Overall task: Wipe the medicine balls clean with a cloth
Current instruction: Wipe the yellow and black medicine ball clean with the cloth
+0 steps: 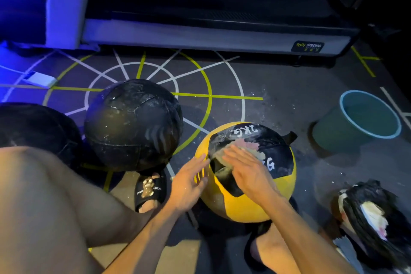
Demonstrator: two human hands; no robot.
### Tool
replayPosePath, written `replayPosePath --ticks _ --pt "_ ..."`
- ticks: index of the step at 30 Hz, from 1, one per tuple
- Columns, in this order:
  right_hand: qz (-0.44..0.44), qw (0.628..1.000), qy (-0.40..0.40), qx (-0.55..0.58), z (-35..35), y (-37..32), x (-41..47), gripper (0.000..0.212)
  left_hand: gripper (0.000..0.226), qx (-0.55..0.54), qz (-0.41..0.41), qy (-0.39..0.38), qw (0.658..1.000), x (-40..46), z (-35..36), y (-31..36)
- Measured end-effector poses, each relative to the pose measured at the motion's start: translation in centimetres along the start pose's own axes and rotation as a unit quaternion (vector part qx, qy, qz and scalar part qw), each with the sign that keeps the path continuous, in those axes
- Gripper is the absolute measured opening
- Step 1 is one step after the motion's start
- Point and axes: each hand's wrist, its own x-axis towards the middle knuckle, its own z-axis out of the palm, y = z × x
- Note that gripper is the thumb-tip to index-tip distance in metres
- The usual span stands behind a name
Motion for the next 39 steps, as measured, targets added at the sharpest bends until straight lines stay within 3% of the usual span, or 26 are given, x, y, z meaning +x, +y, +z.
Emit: replayPosePath --ticks 2,5,8,15,18,21,23,25,26,28,30,31,33,37,39 --pt "0.082 0.995 0.029 0.044 -0.7 -0.1 0.1 0.042 0.05 -0.046 -0.023 -0.012 0.999 0.4 -1.0 0.1" --pt "0.181 0.979 0.048 0.079 -0.1 -0.9 0.7 0.045 0.05 0.004 -0.01 -0.06 0.998 0.9 -1.0 0.1" --pt "0.111 0.992 0.009 0.062 0.9 -2.0 0.5 0.048 0.053 0.006 -0.014 -0.104 0.994 0.5 0.2 -0.1" --pt "-0.029 0.997 -0.066 0.026 -0.8 -2.6 -3.2 0.048 0.058 -0.011 -0.003 -0.102 0.995 -0.2 1.7 -0.6" --pt "0.1 0.986 -0.019 0.133 -4.1 -2.4 -2.6 0.04 0.054 0.018 0.031 -0.109 0.993 0.0 2.4 -0.8" --pt "0.309 0.898 0.115 0.293 -7.4 -1.6 0.9 0.035 0.053 0.03 0.06 -0.098 0.993 -0.3 3.2 -0.9" --pt "0.369 0.875 0.21 0.232 -8.8 -1.0 3.0 0.029 0.053 0.033 0.066 -0.087 0.993 -0.5 3.7 -1.1" --pt "0.317 0.903 0.227 0.181 -8.8 -1.6 4.6 0.027 0.054 0.036 0.07 -0.079 0.994 -0.6 4.0 -1.0" --pt "0.262 0.929 0.192 0.18 -8.3 -2.2 5.1 0.028 0.057 0.038 0.07 -0.078 0.994 -0.5 4.0 -0.8" --pt "0.146 0.979 0.021 0.14 -6.2 -3.2 5.2 0.032 0.062 0.048 0.061 -0.082 0.994 -0.4 4.1 -0.2" --pt "0.042 0.984 -0.167 0.047 -3.6 -3.0 4.0 0.037 0.063 0.058 0.053 -0.076 0.994 -0.4 4.3 0.4" --pt "0.004 0.978 -0.208 0.011 -2.8 -2.2 3.3 0.041 0.061 0.057 0.053 -0.068 0.995 -0.4 4.4 0.5" --pt "-0.007 0.983 -0.183 -0.022 -2.7 -0.3 2.9 0.041 0.059 0.044 0.054 -0.056 0.996 -0.6 4.7 0.3" --pt "0.068 0.994 -0.014 -0.084 -3.6 0.1 3.1 0.035 0.063 0.051 0.062 -0.058 0.995 -0.1 5.0 0.4" --pt "-0.028 0.99 -0.046 -0.129 -2.7 -1.8 3.1 0.033 0.062 0.051 0.06 -0.053 0.995 -0.1 4.9 0.5"
